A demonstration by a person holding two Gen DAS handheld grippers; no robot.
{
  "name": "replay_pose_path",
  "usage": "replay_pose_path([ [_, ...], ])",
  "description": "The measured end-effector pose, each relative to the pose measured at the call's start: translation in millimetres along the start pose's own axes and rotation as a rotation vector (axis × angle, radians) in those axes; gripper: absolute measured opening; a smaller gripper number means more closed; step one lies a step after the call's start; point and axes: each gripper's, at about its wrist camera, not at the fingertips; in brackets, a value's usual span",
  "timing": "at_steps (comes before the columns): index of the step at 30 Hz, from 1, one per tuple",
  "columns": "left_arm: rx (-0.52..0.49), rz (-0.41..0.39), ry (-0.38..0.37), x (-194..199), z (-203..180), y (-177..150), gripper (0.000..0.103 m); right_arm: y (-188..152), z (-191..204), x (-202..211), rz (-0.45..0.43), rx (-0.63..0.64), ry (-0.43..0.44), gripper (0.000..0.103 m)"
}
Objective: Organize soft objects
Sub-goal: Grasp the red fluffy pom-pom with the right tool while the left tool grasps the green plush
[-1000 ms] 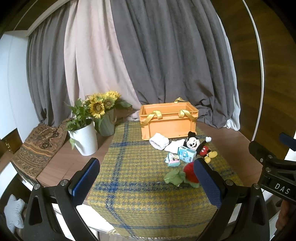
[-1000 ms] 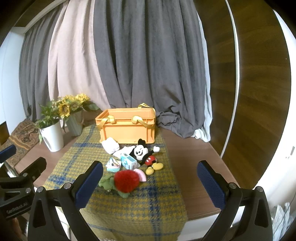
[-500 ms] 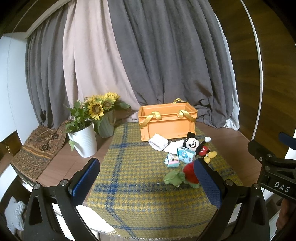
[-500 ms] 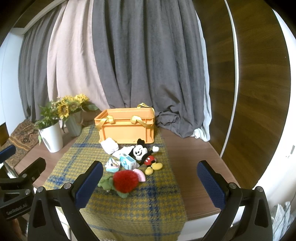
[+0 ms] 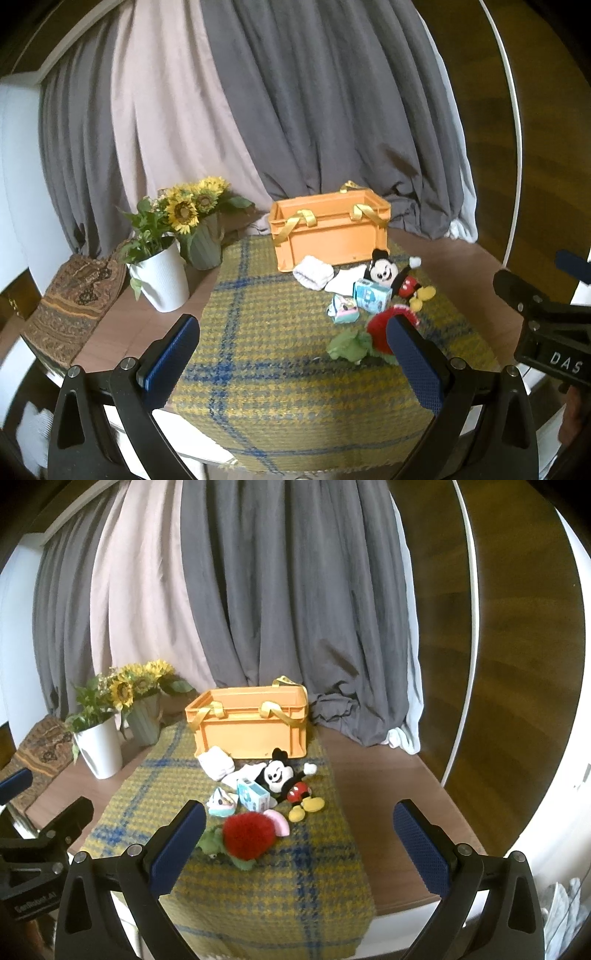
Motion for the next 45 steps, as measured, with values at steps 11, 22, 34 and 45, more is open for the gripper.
replay_pose_path([
  [11, -0.12, 0.064, -0.125, -70.6, -14.0, -26.7, 0.103, -21.8, 1.5, -61.0, 0.122, -0.028, 0.031, 0.103],
  [22, -0.236, 0.142, -0.273, -151.7, -19.6, -48.3, 0.095, -38.8, 28.3, -125.8, 0.22, -0.005, 0.025, 0.094],
  [34, -0.321, 0.189, -0.412, -198.1, -31.4, -67.7, 0.08, -55.7, 45.9, -181.1, 0.328, -0.067, 0.072, 0.078],
  [45, -0.359, 0.201, -0.466, -220.1, -45.0, -76.4, 0.065, -61.3, 51.4, -217.6, 0.372, -0.109, 0.102, 0.07],
])
Point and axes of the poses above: each gripper's, at about its wrist camera, not at the fingertips, and x roughly against the way its jaws point, z to its left, y to its top
